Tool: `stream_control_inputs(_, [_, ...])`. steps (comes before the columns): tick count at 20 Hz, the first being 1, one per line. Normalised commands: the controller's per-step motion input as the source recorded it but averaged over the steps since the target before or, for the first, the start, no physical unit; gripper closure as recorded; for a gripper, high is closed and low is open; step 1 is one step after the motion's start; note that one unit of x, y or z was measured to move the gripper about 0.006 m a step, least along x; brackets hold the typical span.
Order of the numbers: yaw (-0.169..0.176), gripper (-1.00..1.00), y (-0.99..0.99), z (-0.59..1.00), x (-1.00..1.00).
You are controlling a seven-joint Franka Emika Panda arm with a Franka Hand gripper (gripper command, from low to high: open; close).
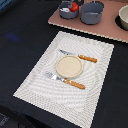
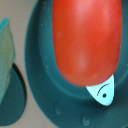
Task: Place the pan onto the stove and place the fish and sausage into the pan.
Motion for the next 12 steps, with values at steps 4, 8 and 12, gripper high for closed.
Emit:
stream_control_inputs(4, [-0.047, -1.00, -0.41, 0.55, -0.01])
stream_control_inputs(8, [-0.016, -1.00, -0.82, 0.51, 0.01])
stream_control_inputs(12, [0.000, -1.00, -0.89, 0.62, 0.06])
